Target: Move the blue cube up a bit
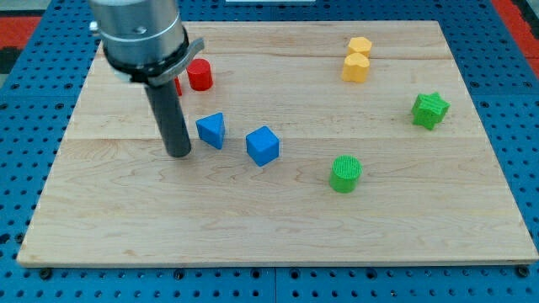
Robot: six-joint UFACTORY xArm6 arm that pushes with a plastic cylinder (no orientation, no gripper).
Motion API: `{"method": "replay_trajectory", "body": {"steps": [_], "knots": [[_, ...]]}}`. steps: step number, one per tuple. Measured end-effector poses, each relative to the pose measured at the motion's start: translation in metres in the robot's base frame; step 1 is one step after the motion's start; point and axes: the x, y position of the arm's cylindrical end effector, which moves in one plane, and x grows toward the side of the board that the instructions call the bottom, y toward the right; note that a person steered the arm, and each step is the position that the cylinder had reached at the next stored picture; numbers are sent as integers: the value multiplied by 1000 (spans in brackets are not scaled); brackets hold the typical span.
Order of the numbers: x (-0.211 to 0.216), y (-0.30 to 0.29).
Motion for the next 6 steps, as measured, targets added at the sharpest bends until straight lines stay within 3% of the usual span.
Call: {"method": "replay_trajectory", "body": {"steps": [1, 2, 3, 4, 6], "knots": [[56, 33], [59, 68], [14, 77], [25, 99], [-14, 84]]}}
